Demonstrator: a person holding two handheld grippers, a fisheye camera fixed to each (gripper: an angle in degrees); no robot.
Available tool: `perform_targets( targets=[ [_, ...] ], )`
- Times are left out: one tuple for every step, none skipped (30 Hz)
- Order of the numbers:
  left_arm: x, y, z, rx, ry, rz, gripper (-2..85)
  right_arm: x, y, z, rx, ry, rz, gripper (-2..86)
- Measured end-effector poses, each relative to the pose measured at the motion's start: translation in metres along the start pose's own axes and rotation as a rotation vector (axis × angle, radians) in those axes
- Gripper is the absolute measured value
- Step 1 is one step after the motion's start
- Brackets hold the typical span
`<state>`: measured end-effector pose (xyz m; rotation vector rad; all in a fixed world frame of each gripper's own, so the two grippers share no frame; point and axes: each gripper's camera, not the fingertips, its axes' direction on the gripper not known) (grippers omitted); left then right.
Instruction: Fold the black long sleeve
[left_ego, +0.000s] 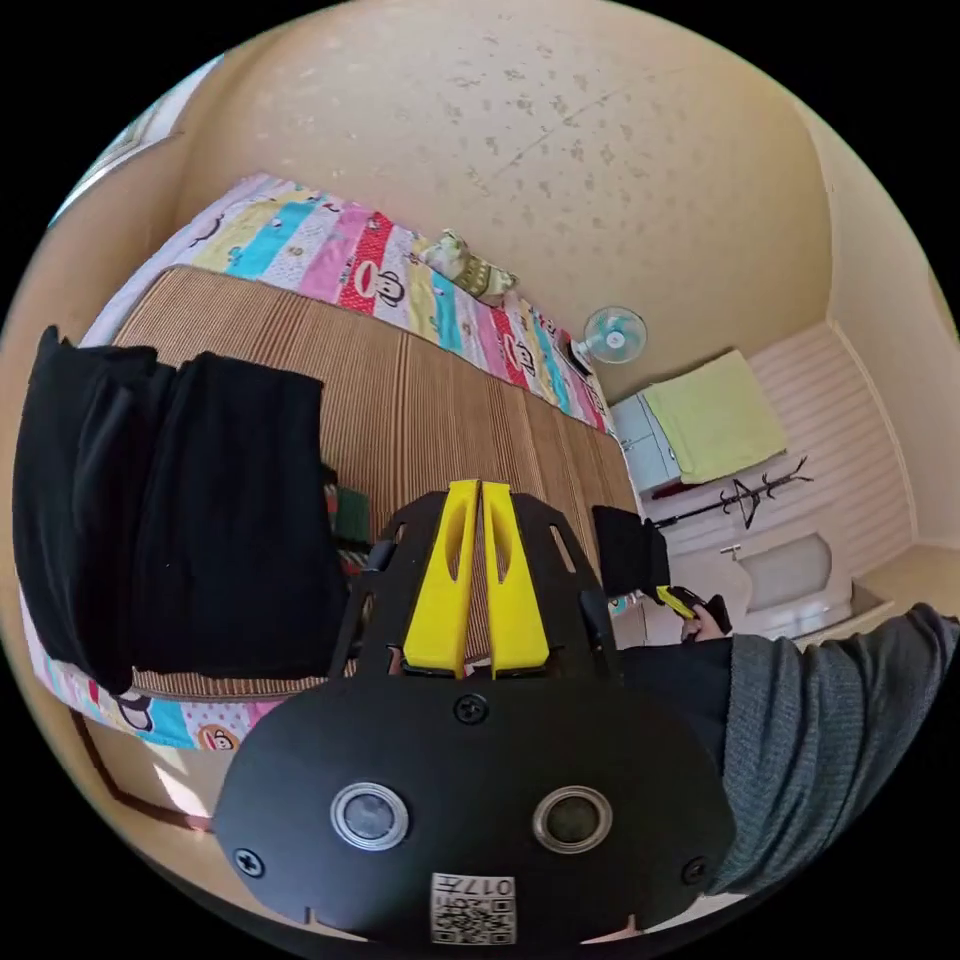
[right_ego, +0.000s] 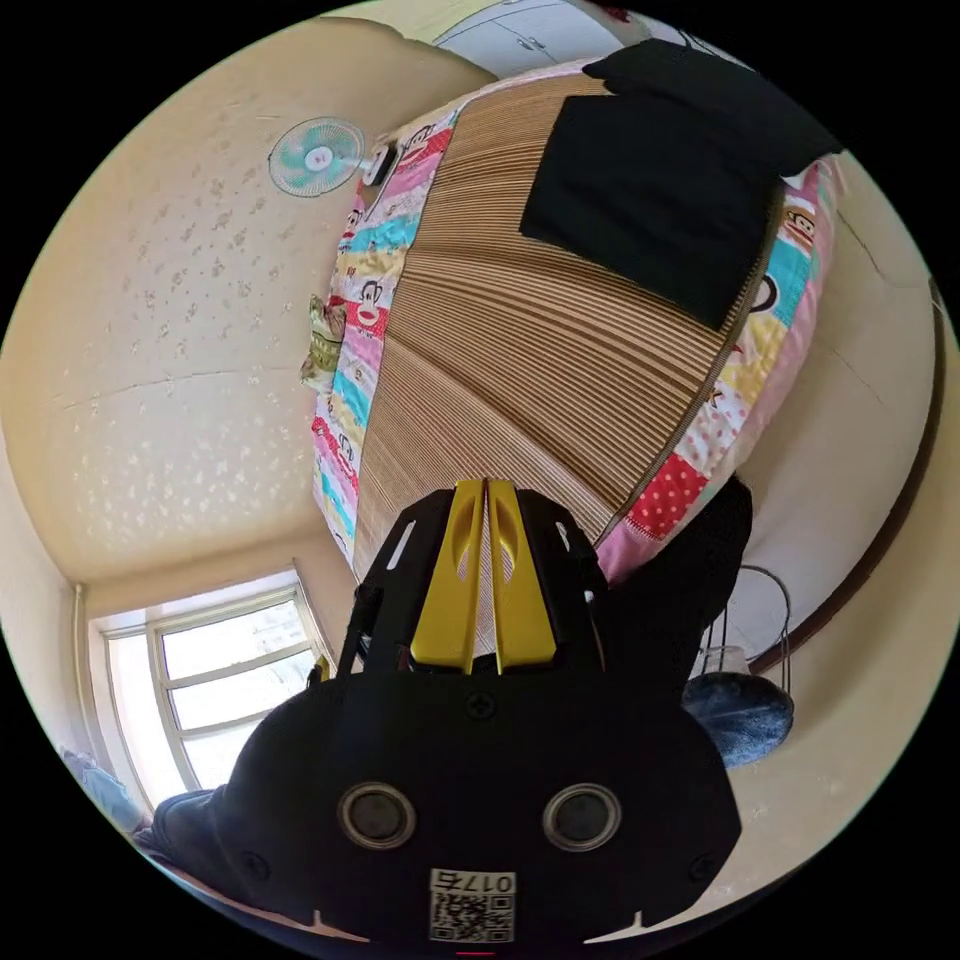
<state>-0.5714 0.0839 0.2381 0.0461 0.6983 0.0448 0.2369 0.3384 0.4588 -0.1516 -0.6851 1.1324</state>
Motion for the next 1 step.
perform_targets(
  targets=[
    [0.0322,-0.0025,0.0141,-0.013,0.006,0.082,-1.0,0.0081,-0.0009,-0.0037,0.006,-0.006,0.014,0.4]
  ],
)
